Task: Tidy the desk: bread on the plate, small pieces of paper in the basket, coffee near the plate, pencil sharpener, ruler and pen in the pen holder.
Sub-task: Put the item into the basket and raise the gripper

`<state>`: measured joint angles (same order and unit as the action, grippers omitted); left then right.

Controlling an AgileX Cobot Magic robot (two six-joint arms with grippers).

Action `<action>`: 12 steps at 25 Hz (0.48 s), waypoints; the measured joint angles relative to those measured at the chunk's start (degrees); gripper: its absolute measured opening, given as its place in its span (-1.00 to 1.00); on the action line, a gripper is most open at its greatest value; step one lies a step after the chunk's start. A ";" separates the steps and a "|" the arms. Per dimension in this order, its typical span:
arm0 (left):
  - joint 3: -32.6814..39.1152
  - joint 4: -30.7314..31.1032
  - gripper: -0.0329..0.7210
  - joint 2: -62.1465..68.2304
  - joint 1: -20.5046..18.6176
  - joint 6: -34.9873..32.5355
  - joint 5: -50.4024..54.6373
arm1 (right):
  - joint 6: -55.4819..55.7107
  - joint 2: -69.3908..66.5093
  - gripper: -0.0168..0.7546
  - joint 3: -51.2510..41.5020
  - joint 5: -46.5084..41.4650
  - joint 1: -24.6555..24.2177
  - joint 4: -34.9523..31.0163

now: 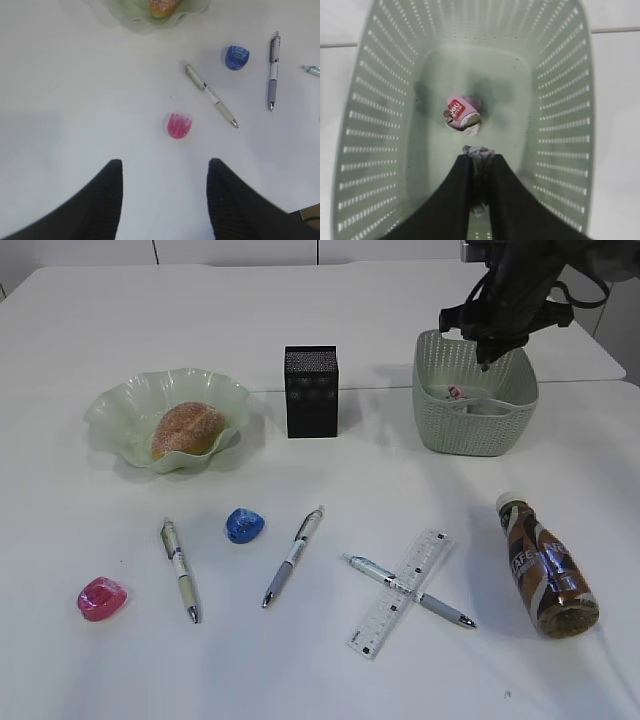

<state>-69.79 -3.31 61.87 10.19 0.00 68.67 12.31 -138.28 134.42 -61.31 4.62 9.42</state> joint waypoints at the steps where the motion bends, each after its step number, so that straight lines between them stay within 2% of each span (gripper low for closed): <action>1: 0.00 0.00 0.09 0.00 0.00 0.00 0.00 | 0.00 0.00 -0.71 0.00 0.00 0.00 0.00; 2: 0.00 -0.07 0.09 0.00 0.00 0.00 0.00 | 0.11 0.00 -0.68 0.00 0.25 -0.09 -0.08; 6: 0.00 -0.07 0.09 0.00 0.00 0.00 0.13 | 0.09 0.00 -0.34 0.00 0.49 -0.22 -0.34; 7: 0.00 -0.07 0.09 0.00 0.00 0.00 0.13 | 0.09 0.00 -0.08 0.00 0.60 -0.22 -0.46; 9: 0.00 -0.13 0.09 0.00 0.00 0.00 0.23 | 0.81 0.00 0.17 0.00 0.77 -0.22 -0.84; 12: 0.00 -0.13 0.09 0.00 0.00 0.00 0.23 | 1.38 0.00 0.40 0.00 0.99 -0.22 -1.05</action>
<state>-69.79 -3.44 61.87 10.19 0.00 68.90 13.69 -138.28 134.42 -60.32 4.40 8.36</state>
